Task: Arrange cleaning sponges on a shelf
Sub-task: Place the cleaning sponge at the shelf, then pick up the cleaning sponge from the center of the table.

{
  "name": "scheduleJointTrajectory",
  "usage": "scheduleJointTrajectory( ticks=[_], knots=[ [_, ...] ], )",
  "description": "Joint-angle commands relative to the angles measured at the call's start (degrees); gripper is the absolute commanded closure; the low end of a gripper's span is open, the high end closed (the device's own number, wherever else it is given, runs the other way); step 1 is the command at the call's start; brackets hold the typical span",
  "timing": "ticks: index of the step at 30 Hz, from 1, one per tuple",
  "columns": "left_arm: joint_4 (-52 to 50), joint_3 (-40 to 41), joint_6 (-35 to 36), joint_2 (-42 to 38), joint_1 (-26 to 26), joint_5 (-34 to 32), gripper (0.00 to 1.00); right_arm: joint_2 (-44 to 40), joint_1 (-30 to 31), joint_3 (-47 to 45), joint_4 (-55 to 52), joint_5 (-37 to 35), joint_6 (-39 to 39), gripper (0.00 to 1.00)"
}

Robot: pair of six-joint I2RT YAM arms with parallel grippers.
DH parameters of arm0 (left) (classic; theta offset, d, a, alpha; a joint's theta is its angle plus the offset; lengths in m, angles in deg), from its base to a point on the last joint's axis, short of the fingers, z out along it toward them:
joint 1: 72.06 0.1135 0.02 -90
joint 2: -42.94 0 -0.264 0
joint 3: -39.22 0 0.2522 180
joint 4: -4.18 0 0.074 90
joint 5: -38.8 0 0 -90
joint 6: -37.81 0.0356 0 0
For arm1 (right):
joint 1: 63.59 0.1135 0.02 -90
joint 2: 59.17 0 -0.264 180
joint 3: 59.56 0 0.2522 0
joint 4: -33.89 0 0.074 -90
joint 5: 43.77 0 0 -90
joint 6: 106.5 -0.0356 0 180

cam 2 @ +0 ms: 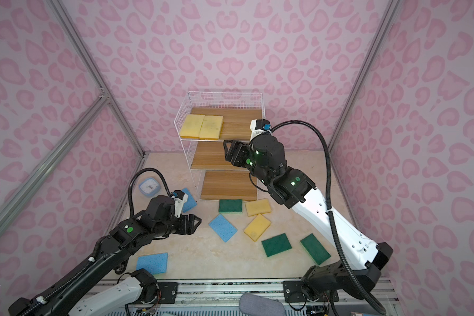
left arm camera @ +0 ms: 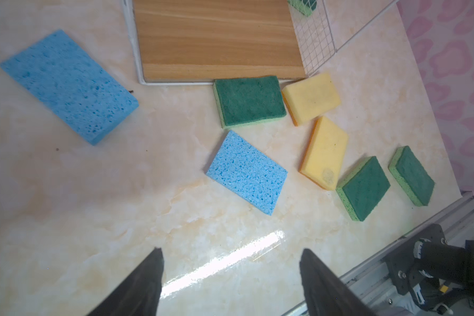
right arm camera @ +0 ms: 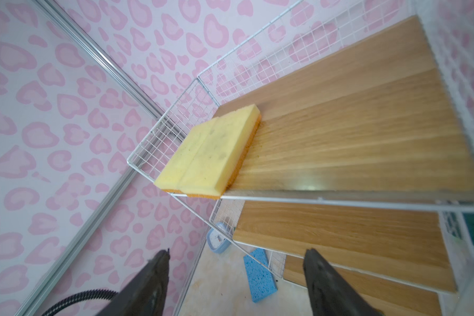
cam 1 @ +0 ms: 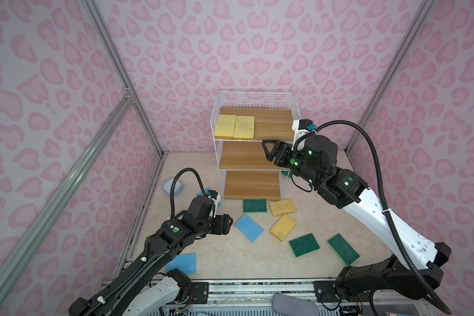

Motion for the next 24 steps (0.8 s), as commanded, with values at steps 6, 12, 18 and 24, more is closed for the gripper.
scheduleJointTrajectory(
  ticks=[6, 12, 18, 24],
  knots=[
    [12.9, 0.5, -7.9, 11.4, -9.2, -2.7, 0.21, -17.1, -10.5, -23.2, 3.1, 14.9, -1.9, 0.19],
    [17.6, -4.7, -10.5, 24.3, -15.5, -5.3, 0.21, -26.3, -25.8, -38.8, 3.2, 28.0, -4.8, 0.19],
    [21.7, -11.8, -12.3, 37.0, -18.4, -3.9, 0.27, -30.2, -36.4, -46.1, -0.5, 37.7, -1.9, 0.19],
    [23.5, -18.1, -13.4, 46.7, -19.5, -2.2, 0.35, -33.0, -35.1, -50.8, -0.2, 37.6, -2.2, 0.18]
  ],
)
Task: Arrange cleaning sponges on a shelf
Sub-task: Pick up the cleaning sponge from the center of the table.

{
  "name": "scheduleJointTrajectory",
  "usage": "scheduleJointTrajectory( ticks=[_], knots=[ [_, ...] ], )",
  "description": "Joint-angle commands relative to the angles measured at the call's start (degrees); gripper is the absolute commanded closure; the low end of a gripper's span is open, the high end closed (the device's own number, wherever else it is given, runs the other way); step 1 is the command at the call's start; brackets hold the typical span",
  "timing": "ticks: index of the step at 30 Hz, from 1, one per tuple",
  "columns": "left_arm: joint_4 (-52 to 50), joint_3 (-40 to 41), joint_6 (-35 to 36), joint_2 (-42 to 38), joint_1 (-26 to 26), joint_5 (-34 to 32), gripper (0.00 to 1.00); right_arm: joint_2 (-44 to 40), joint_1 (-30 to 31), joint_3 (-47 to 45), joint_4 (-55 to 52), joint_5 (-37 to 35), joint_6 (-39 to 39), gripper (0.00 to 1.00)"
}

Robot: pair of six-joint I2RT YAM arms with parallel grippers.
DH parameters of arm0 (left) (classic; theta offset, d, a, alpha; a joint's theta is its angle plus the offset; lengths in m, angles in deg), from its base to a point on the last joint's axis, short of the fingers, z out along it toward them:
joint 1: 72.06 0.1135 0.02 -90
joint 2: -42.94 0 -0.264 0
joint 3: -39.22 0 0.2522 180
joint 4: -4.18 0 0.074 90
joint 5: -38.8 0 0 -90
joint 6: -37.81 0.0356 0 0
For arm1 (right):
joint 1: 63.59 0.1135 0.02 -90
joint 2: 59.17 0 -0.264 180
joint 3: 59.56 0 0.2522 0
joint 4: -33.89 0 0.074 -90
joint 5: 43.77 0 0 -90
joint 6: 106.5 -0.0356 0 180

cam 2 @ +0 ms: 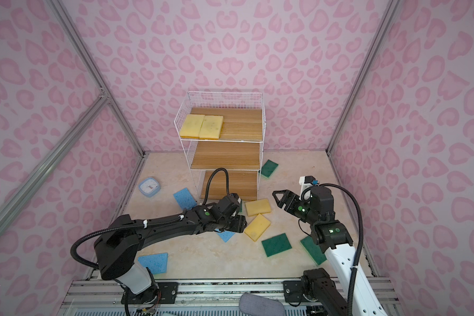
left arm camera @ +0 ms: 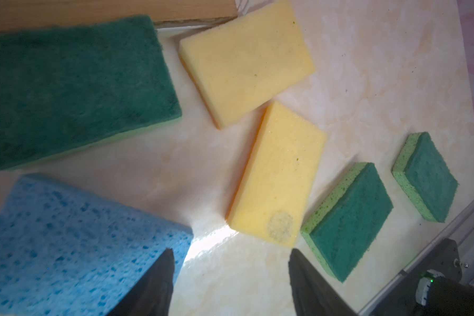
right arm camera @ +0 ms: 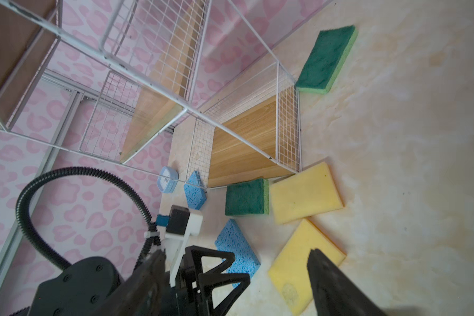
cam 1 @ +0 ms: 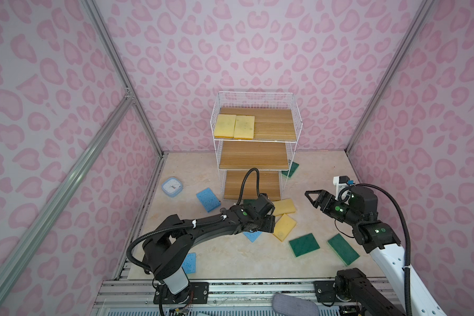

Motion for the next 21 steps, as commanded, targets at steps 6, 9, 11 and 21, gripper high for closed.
scheduleJointTrajectory(
  ticks=[6, 9, 11, 21],
  knots=[
    [3.9, -3.0, -2.0, 6.3, -0.7, 1.6, 0.40, -1.9, 0.8, -2.7, -0.2, 1.5, 1.2, 0.18],
    [4.4, -2.4, -2.5, 7.7, -1.2, 0.9, 0.42, -1.5, 0.8, -2.6, -0.1, 1.2, 1.4, 0.17],
    [5.1, -1.6, -2.7, 8.0, -1.2, 0.3, 0.43, -1.2, 1.0, -2.3, -0.1, 1.2, 1.5, 0.17],
    [7.1, -0.6, -3.4, 10.6, -1.3, 0.3, 0.54, 0.4, 1.2, -1.4, -0.4, 0.8, 1.7, 0.17]
  ],
)
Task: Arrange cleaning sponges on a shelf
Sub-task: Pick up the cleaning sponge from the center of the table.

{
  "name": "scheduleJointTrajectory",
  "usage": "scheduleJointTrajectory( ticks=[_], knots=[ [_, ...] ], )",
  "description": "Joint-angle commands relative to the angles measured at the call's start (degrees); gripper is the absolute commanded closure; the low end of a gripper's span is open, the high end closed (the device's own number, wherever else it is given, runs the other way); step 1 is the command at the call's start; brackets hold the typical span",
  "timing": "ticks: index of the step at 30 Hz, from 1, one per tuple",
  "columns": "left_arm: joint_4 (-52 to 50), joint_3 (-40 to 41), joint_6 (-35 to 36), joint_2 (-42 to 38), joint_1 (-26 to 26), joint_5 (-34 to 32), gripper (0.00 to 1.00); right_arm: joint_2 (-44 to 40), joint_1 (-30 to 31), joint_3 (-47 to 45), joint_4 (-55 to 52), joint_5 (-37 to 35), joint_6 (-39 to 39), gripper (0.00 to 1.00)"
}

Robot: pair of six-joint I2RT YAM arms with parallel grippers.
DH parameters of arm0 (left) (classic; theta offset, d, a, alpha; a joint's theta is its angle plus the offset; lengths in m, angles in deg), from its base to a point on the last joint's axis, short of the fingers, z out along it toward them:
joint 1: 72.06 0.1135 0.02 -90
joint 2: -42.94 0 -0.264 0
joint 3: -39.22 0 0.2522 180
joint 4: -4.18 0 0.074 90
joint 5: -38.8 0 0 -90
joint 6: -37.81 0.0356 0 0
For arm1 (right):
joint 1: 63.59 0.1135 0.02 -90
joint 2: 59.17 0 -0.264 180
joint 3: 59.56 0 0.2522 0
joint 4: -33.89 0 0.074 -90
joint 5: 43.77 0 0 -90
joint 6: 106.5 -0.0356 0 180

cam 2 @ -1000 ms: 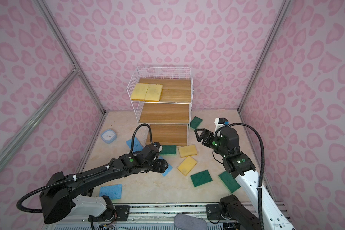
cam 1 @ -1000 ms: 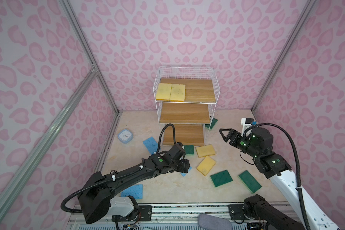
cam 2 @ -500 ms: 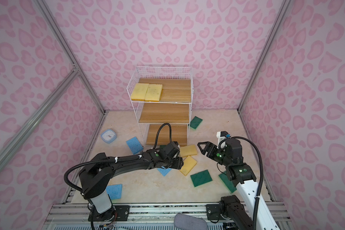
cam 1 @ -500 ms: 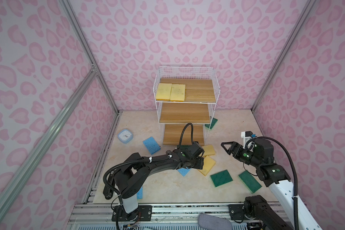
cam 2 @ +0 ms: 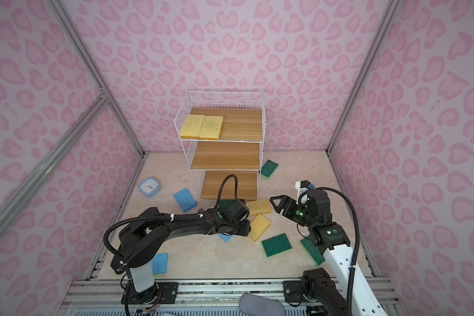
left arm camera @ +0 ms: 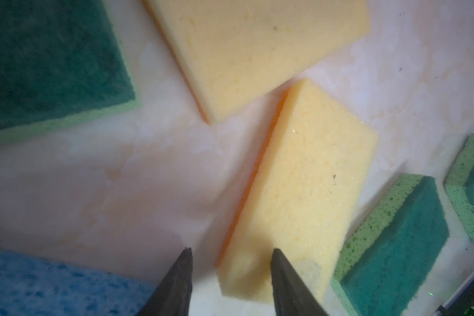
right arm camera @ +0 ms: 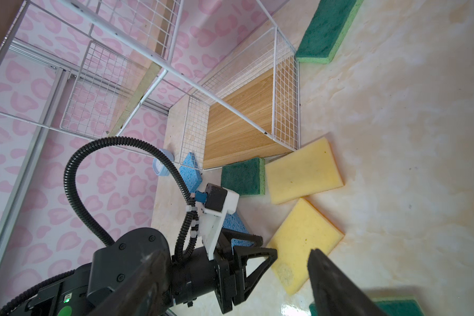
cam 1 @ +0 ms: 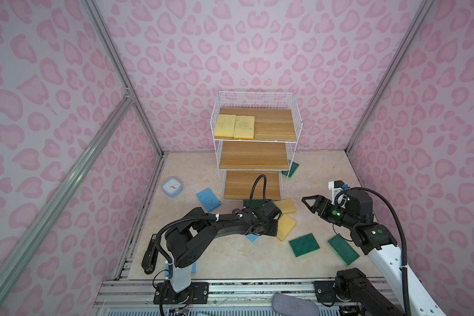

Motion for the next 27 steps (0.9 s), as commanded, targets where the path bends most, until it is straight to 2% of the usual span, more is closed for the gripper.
scheduleJointTrajectory(
  ticks=[1, 4, 5, 6, 7, 8, 14, 22, 27],
  knots=[
    [2.3, 0.3, -0.8, 1.2, 0.0, -0.2, 0.56, 0.2, 0.1, 0.3, 0.7, -0.3, 1.1, 0.17],
    [3.0, 0.2, -0.8, 2.0, 0.0, 0.4, 0.63, 0.6, 0.0, 0.7, 0.3, -0.4, 1.2, 0.17],
    [3.2, 0.1, -0.8, 2.1, 0.0, 0.6, 0.67, 0.7, 0.1, 0.7, 0.3, -0.4, 1.2, 0.17],
    [3.1, -0.1, -0.7, 2.2, 0.0, 0.7, 0.75, 0.8, 0.1, 0.9, 0.2, -0.3, 1.3, 0.17],
    [2.9, -0.3, -0.5, 2.2, 0.0, 0.8, 0.91, 0.9, 0.1, 1.0, 0.1, -0.3, 1.4, 0.17],
    [2.6, -0.5, -0.3, 2.1, 0.0, 0.7, 0.96, 1.1, 0.1, 1.3, -0.1, -0.3, 1.6, 0.17],
    [0.6, 0.1, 1.0, -2.3, 0.0, 0.6, 0.96, 1.2, 0.2, 2.7, -1.5, -0.8, 2.6, 0.17],
    [-3.2, 3.5, 2.6, -13.3, -1.0, 0.8, 0.96, 0.8, 1.0, 3.3, -2.7, 1.0, 3.5, 0.18],
    [-8.0, 6.8, 5.2, -21.9, -1.0, 1.0, 0.96, 4.2, 6.9, 6.8, -6.9, 1.8, 7.3, 0.27]
  ],
)
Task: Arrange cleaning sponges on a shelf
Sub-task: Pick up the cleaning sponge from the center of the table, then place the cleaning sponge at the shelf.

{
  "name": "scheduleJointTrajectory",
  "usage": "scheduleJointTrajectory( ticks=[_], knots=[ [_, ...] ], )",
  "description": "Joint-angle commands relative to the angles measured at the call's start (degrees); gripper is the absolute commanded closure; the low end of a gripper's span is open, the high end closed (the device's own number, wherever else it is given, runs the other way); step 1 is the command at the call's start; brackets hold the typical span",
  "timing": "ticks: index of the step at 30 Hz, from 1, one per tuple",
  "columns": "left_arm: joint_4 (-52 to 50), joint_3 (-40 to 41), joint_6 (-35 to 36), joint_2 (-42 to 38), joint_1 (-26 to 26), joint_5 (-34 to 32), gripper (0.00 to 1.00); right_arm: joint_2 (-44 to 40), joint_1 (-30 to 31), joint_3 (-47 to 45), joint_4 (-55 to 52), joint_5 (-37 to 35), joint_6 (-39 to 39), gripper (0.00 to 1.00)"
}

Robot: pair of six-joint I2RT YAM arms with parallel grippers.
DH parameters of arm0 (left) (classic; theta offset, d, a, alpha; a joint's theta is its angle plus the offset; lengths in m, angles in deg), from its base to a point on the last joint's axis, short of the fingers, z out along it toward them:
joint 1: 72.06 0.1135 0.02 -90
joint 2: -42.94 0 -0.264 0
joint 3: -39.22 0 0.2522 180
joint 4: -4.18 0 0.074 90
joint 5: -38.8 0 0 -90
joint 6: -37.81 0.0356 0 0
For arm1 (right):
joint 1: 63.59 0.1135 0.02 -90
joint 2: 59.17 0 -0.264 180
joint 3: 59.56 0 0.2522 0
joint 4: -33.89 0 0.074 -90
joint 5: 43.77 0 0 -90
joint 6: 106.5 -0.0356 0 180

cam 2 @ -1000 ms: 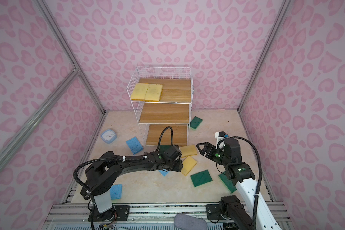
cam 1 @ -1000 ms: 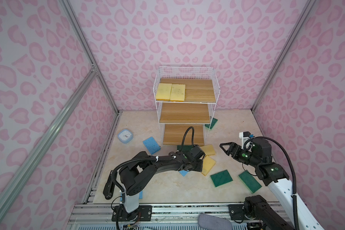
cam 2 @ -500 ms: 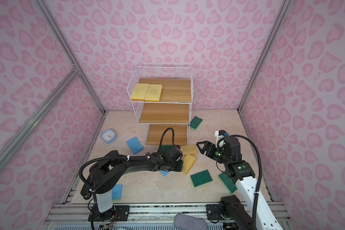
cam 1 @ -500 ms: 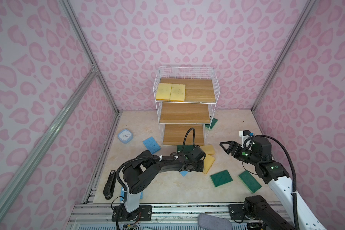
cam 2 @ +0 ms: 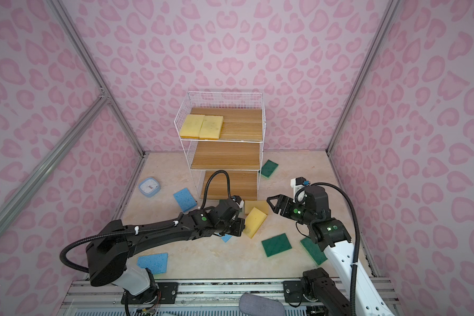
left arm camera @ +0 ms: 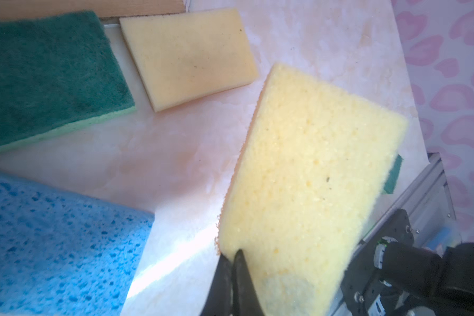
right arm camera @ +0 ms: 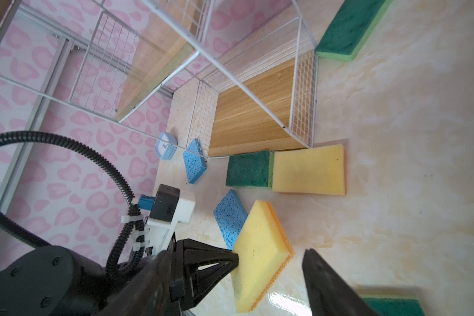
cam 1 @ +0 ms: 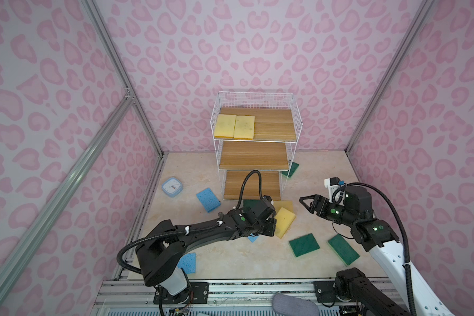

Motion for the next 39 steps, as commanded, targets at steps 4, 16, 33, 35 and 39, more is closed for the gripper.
scheduleJointTrajectory(
  ticks=[4, 16, 33, 35, 39],
  knots=[
    [-9.3, 4.3, 5.2, -10.9, 0.0, -2.1, 0.96, 4.1, 7.7, 2.4, -1.4, 2.5, 2.7, 0.33],
    [-20.3, 6.8, 18.4, -26.7, 3.4, -5.1, 0.96, 17.4, 20.0, 9.6, 2.9, 2.0, -0.3, 0.30],
    [-20.6, 5.1, 26.6, -29.3, 9.9, 0.8, 0.96, 32.8, 21.5, 20.1, 6.8, 7.6, 2.0, 0.38],
    [-20.6, 4.8, 26.9, -29.2, 10.1, 1.2, 0.96, 34.7, 21.5, 21.4, 6.5, 8.9, 2.6, 0.42],
    [-20.9, 3.9, 27.5, -28.6, 11.2, 1.4, 0.96, 37.4, 21.4, 23.6, 5.8, 10.9, 3.7, 0.50]
  ],
)
